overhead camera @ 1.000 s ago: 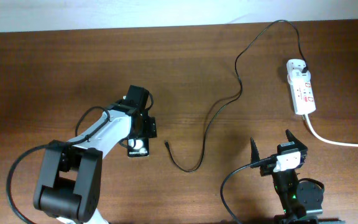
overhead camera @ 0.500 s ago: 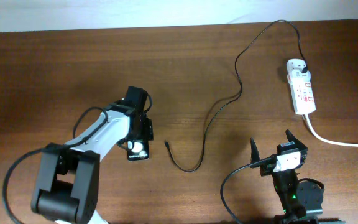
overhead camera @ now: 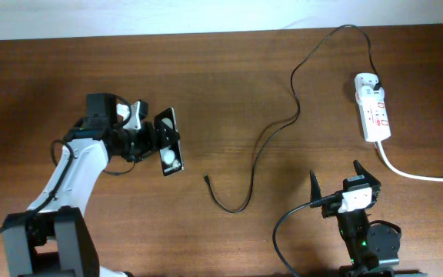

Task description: Plug charger to phone and switch on socket

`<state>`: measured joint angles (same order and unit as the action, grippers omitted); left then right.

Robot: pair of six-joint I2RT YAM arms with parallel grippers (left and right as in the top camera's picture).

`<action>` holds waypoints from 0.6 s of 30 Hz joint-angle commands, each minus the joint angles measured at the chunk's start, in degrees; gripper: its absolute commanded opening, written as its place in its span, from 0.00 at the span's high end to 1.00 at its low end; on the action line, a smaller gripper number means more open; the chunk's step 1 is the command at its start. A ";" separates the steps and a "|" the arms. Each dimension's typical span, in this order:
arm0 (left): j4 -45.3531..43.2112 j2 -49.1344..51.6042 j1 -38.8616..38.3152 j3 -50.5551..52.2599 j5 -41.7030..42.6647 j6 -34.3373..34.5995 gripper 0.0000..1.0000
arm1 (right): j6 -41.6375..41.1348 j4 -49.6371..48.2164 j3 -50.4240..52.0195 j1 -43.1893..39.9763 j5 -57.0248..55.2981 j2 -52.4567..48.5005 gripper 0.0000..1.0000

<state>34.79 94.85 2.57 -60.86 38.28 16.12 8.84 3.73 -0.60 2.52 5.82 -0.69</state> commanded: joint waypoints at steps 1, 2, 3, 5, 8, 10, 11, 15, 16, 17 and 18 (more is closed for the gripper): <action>-0.46 -1.16 1.25 -1.18 7.96 -4.90 0.25 | -0.31 0.15 0.28 0.46 1.53 0.48 0.01; -0.44 -1.16 1.25 -1.18 7.98 -5.33 0.25 | -0.31 0.09 0.28 0.46 2.43 0.48 0.01; -0.46 -1.16 1.25 -1.16 8.02 -5.31 0.25 | -0.31 -0.39 0.28 0.46 4.66 0.48 0.01; -0.70 -1.16 1.25 -1.16 7.98 -5.33 0.25 | -1.81 -5.01 0.28 0.46 9.60 0.48 0.01; -0.72 -1.05 1.25 -1.16 6.75 -5.40 0.24 | -13.40 -12.52 -1.31 0.46 16.22 0.48 0.01; -0.74 -1.05 1.25 -1.16 6.10 -5.57 0.23 | -15.87 -11.56 -3.39 0.46 16.06 0.46 0.01; -0.74 -1.05 1.25 -1.16 5.18 -5.55 0.23 | -15.85 -10.49 -4.72 0.46 16.06 0.31 0.01; -0.92 -1.05 1.25 -1.16 4.76 -5.55 0.23 | -15.85 -3.34 -14.12 0.46 14.95 -3.17 0.01; -0.94 -1.05 1.25 -1.16 4.76 -5.55 0.23 | -15.96 -1.66 -18.27 0.46 14.97 -5.97 0.01; -0.94 -1.05 1.25 -1.16 4.76 -5.55 0.23 | -16.98 -0.09 -20.83 0.46 14.95 -7.96 0.01; -0.94 -1.05 1.25 -1.16 4.76 -5.55 0.23 | -17.59 1.70 -23.37 0.46 14.97 -10.16 0.01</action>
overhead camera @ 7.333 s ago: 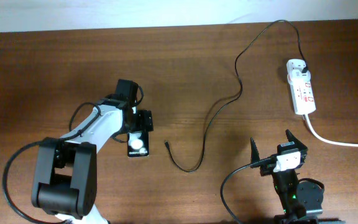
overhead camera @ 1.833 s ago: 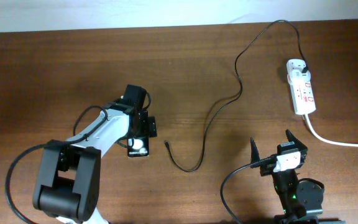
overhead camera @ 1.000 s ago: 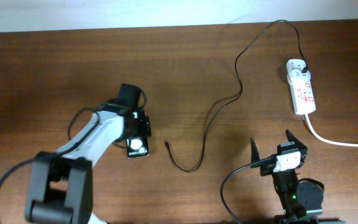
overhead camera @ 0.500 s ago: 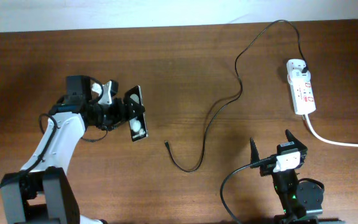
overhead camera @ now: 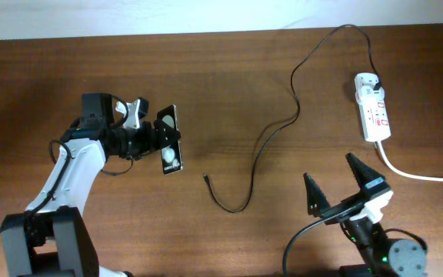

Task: Plug charger to phone and switch on socket
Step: 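Move the right gripper toward the black cable end near the phone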

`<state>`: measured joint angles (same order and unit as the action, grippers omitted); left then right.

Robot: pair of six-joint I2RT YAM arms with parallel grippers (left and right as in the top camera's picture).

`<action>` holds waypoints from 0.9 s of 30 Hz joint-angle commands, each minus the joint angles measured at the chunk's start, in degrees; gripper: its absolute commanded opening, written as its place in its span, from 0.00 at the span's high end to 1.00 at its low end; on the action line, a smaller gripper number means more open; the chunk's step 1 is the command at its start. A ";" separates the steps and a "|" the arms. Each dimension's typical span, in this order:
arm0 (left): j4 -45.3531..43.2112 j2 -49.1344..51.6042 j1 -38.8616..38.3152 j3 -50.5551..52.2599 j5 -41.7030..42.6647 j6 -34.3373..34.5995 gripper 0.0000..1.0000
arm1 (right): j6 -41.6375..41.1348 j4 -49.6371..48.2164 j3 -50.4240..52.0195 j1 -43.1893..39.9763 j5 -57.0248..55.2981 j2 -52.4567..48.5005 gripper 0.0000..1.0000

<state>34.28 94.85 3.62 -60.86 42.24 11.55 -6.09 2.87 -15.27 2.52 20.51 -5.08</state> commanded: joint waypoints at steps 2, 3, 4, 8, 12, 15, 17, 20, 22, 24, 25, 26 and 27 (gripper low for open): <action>-0.44 -1.05 0.17 -1.16 0.79 -0.98 0.23 | -4.07 8.33 -15.96 0.46 0.35 -13.20 0.01; -0.48 -1.05 0.17 -1.16 0.79 -0.98 0.23 | -4.66 12.41 -20.26 0.46 0.94 -17.75 0.01; -0.57 -1.05 0.17 -1.16 0.72 -0.98 0.23 | -4.81 17.29 -24.94 0.46 2.14 -22.45 0.01; -0.59 -1.05 0.17 -1.16 -0.07 -0.98 0.23 | -4.81 37.44 -44.54 0.46 9.35 -41.62 0.01; -0.61 -1.05 0.17 -1.16 -0.07 -0.98 0.23 | -5.49 39.89 -55.01 0.48 27.41 -56.33 0.02; -0.61 -1.05 0.17 -1.16 -0.04 -0.98 0.22 | -7.72 38.91 -55.28 1.07 37.94 -66.25 0.09; -0.61 -1.05 0.15 -1.16 -0.07 -0.98 0.20 | -7.69 39.01 -55.04 3.45 36.09 -70.69 0.10; -0.63 -1.05 0.15 -1.16 -0.07 -0.98 0.20 | -7.74 38.34 -55.04 9.57 30.10 -77.94 0.12; -0.63 -1.05 0.15 -1.16 -0.07 -0.98 0.21 | -7.89 35.69 -55.04 14.75 26.34 -83.12 0.14; -0.63 -1.05 0.13 -1.16 -0.07 -0.98 0.21 | -8.31 30.38 -55.04 19.43 24.50 -88.00 0.17; -0.66 -1.05 0.15 -1.16 -0.07 -0.98 0.21 | -9.86 27.91 -55.04 21.18 22.71 -90.07 0.17; -0.66 -1.05 0.15 -1.16 -0.09 -0.98 0.22 | -11.85 25.75 -55.04 22.51 20.55 -91.95 0.16; -0.66 -1.05 0.15 -1.16 -0.24 -0.98 0.22 | -14.43 23.78 -55.04 23.30 18.64 -93.88 0.16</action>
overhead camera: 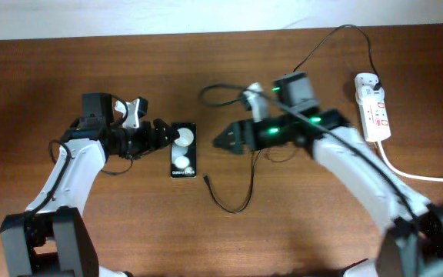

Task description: Plug charger to phone and switch on socket

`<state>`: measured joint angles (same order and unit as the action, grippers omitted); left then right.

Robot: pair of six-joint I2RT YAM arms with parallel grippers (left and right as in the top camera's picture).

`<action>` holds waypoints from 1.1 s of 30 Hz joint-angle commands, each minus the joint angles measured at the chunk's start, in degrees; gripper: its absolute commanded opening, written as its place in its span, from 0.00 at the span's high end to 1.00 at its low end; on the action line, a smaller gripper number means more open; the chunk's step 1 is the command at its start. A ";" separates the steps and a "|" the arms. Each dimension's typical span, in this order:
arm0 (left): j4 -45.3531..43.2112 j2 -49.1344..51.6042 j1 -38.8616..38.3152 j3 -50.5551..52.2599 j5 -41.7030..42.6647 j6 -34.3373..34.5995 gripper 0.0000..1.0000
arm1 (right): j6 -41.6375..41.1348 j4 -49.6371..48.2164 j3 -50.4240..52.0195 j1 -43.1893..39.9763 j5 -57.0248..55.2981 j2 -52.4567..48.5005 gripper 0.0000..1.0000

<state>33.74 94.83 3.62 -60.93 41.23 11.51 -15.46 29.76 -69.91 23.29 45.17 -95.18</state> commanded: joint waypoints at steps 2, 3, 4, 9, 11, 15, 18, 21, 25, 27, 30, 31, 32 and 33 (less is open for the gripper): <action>0.13 -1.03 0.15 -1.09 -1.40 -0.94 0.22 | -8.07 -6.12 -0.39 2.67 -6.49 -7.63 0.16; 0.44 -1.03 0.15 -1.09 -2.78 -0.92 0.23 | -8.02 -6.36 -0.39 2.67 -6.49 -8.72 0.15; 0.63 -1.03 0.13 -1.09 -3.67 -0.92 0.22 | -8.00 -6.19 -0.39 2.69 -6.69 -9.97 0.15; 1.05 -1.03 0.13 -1.09 -6.73 -0.87 0.18 | -7.98 -4.15 -0.39 2.69 -12.07 -11.93 0.11; 1.70 -1.03 0.13 -1.09 -10.25 -0.15 0.18 | -7.98 -2.23 -0.39 2.71 -16.26 -12.02 0.10; 2.10 -1.03 0.13 -1.09 -14.01 0.83 0.18 | -8.02 1.51 -0.37 3.13 -26.75 -12.02 0.00; 2.16 -1.03 -0.15 -1.09 -18.05 0.85 0.13 | -10.54 4.92 -0.37 2.99 -36.89 -12.02 0.01; 2.08 -1.03 -2.58 -1.09 -24.00 3.19 0.08 | -14.05 7.78 -0.37 2.95 -44.76 -12.02 0.01; 3.98 -1.03 -9.27 -2.51 -30.88 4.96 0.16 | -18.43 7.98 0.68 2.95 -53.31 -12.02 0.01; 8.13 -1.03 -13.14 -6.05 -35.91 5.03 0.16 | -22.53 7.72 1.88 2.93 -58.16 -12.02 0.01; 10.32 -0.81 -17.59 -10.58 -40.96 5.81 0.13 | -24.46 6.16 3.13 2.84 -60.48 -12.02 0.01; 10.23 -0.44 -18.93 -11.63 -41.88 5.81 0.11 | -24.44 6.01 3.17 2.84 -60.50 -12.02 0.01; 10.05 0.04 -19.54 -12.11 -42.14 5.81 0.11 | -24.44 6.05 3.17 2.84 -60.50 -12.02 0.01; 9.70 0.74 -20.04 -12.39 -42.14 5.81 0.10 | -24.44 6.14 3.19 2.84 -60.72 -12.02 0.01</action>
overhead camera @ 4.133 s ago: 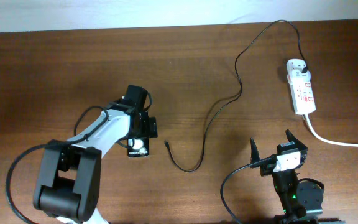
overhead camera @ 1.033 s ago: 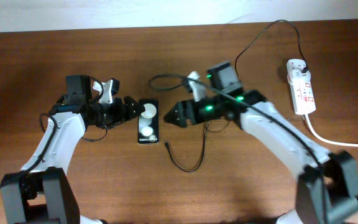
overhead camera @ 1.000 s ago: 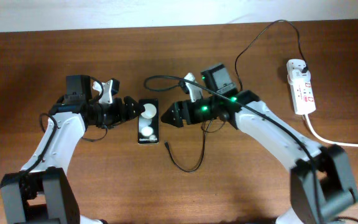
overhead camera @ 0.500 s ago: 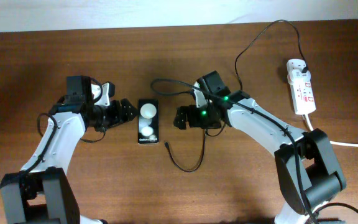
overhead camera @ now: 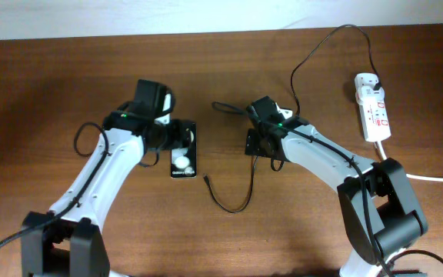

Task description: Plug charger to phone and switch on socket

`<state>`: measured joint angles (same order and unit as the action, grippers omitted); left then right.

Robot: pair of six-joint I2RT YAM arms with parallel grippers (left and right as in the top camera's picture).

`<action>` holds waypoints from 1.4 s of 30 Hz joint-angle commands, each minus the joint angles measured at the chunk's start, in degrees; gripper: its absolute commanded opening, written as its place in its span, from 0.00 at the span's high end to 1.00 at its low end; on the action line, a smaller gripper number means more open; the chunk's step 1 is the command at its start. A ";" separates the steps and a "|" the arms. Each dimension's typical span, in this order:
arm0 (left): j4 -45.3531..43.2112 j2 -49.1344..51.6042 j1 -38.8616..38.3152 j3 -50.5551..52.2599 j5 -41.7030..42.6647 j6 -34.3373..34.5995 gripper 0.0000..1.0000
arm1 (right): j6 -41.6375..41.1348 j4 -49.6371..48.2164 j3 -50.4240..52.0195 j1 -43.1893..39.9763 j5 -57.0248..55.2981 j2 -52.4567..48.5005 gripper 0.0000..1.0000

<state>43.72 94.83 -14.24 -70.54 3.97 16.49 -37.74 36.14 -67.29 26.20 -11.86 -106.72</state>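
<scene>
The black phone [overhead camera: 183, 152] lies flat on the wooden table [overhead camera: 68, 77], its long side pointing toward me. My left gripper [overhead camera: 172, 136] is at its upper left end, touching or just above it. The overhead view does not show how its jaws stand. The thin black charger cable [overhead camera: 295, 86] runs from the white power strip [overhead camera: 373, 108] in a loop, ending at a small plug [overhead camera: 206, 179] just right of the phone's lower end. My right gripper [overhead camera: 258, 146] hangs over the cable's middle stretch, pointing down, and its fingers look apart.
A white mains lead [overhead camera: 414, 175] leaves the power strip toward the right edge. The table's far edge meets a pale wall along the top. Both arms reach in toward the middle, the left from the lower left and the right from the lower right.
The left arm swung right, so its gripper now reaches the phone's upper end from above left. The right gripper drew back right and turned down over the cable. The phone stayed put.
First my left gripper held the phone up on edge at the left while the right arm was folded at the front. The right arm then lifted. Later the phone lay flat mid-table with the right gripper reaching toward it. Now the right gripper is above the cable.
</scene>
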 commanded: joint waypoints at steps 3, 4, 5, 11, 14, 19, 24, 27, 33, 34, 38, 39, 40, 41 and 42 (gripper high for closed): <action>-0.48 6.16 -3.30 -3.87 -4.87 0.81 0.09 | -2.19 -0.92 1.66 -0.07 -4.13 -0.48 0.01; -0.59 7.52 -3.34 -4.20 -4.85 0.81 0.08 | -2.19 -1.60 2.27 -0.07 -4.09 -0.48 0.01; -0.81 8.81 -3.39 -4.52 -4.87 0.81 0.07 | -2.19 -2.19 2.80 -0.07 -4.07 -0.48 0.01; -3.72 13.97 -5.60 -4.59 -4.87 0.85 0.07 | -2.16 -2.51 3.13 -0.07 -4.04 -0.48 0.01; -4.68 15.13 -6.88 -4.59 -5.49 0.87 0.06 | -2.16 -2.54 3.13 -0.04 -4.07 -0.48 0.01; -5.18 20.13 -7.32 -4.59 -10.88 2.36 0.04 | -2.16 -2.29 3.13 0.04 -4.02 -0.48 0.01; -5.51 21.42 -7.30 -4.63 -11.17 2.32 0.04 | -2.16 -2.34 3.13 0.04 -4.02 -0.48 0.01; -3.52 21.29 -7.30 -7.61 -11.39 2.32 0.04 | -2.16 -2.36 3.13 0.04 -4.02 -0.48 0.01; 4.28 21.29 -6.32 -17.64 -11.43 2.05 0.02 | -2.16 -2.32 3.13 0.04 -4.04 -0.48 0.01; 4.48 21.33 -6.08 -17.64 -11.96 2.10 0.02 | -2.16 -2.32 3.13 0.04 -4.04 -0.48 0.01; 5.29 23.34 -5.53 -17.62 -12.00 2.03 0.01 | -2.16 -2.36 3.13 0.04 -4.04 -0.48 0.01; 5.42 24.06 -5.38 -17.62 -12.02 1.88 0.01 | -2.16 -2.36 3.13 0.04 -4.02 -0.48 0.01; 5.51 24.59 -5.33 -17.62 -11.98 1.88 0.01 | -2.16 -2.36 3.13 0.04 -4.02 -0.48 0.01; 5.64 25.40 -5.29 -17.62 -11.98 1.88 0.01 | -2.16 -2.34 3.13 0.04 -4.02 -0.48 0.01; 5.99 26.51 -5.29 -17.62 -11.93 1.88 0.01 | -2.16 -2.34 3.13 0.04 -4.02 -0.48 0.01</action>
<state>48.99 118.28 -20.03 -87.77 -7.16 18.04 -39.24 33.82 -64.51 26.20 -14.59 -106.85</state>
